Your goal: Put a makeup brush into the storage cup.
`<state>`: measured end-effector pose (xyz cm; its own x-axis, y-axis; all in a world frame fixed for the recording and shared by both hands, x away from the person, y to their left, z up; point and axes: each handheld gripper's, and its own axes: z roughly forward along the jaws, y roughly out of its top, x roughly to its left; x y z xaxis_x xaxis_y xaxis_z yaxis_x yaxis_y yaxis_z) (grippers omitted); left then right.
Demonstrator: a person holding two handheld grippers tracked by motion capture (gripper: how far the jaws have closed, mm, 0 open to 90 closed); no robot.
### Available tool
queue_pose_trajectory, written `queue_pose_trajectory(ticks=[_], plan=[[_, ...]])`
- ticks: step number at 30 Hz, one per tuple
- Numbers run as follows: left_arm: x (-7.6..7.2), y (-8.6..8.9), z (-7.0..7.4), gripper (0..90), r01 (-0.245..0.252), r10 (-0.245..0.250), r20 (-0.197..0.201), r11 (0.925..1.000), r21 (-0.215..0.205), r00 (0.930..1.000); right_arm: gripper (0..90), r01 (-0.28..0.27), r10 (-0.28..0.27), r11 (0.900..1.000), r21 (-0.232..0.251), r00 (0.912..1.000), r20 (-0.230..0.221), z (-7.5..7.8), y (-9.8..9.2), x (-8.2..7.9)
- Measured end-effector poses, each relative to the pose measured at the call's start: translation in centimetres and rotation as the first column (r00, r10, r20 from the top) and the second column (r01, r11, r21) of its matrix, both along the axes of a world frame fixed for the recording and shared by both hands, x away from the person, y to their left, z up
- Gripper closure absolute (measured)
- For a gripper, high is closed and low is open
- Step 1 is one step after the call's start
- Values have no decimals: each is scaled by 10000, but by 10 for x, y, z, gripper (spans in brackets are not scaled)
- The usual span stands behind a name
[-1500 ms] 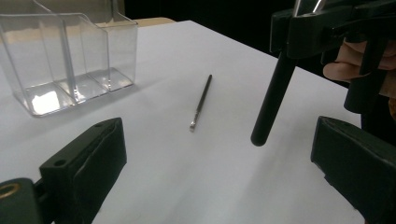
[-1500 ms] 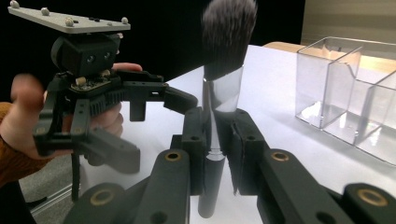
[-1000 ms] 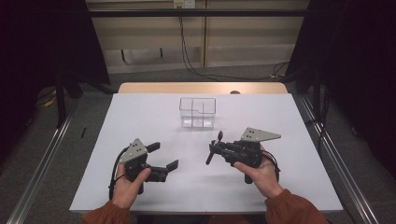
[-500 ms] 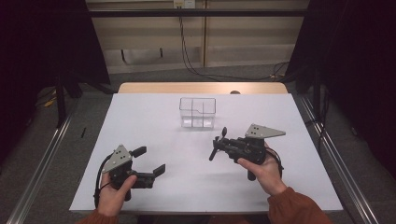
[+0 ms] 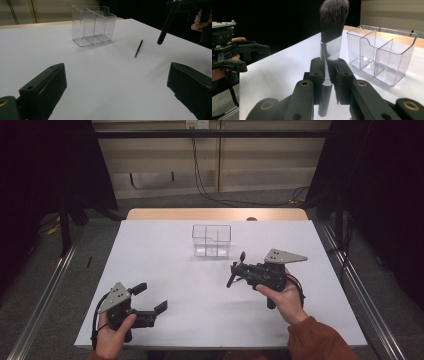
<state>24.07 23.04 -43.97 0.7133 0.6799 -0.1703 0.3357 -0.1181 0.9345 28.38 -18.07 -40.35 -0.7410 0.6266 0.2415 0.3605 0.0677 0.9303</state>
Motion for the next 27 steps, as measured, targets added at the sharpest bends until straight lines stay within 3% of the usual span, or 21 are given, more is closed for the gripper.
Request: queue_pose_trajectory(ticks=[17, 27], plan=[[-2, 6, 1, 26, -129, 131, 214, 9999, -103, 9997, 788, 204, -205, 9998, 46, 9994, 280, 18, 1, 24], [-2, 7, 1, 26, -200, 205, 250, 9996, -201, 9995, 788, 423, -423, 9991, 9, 9988, 249, 19, -4, 38]])
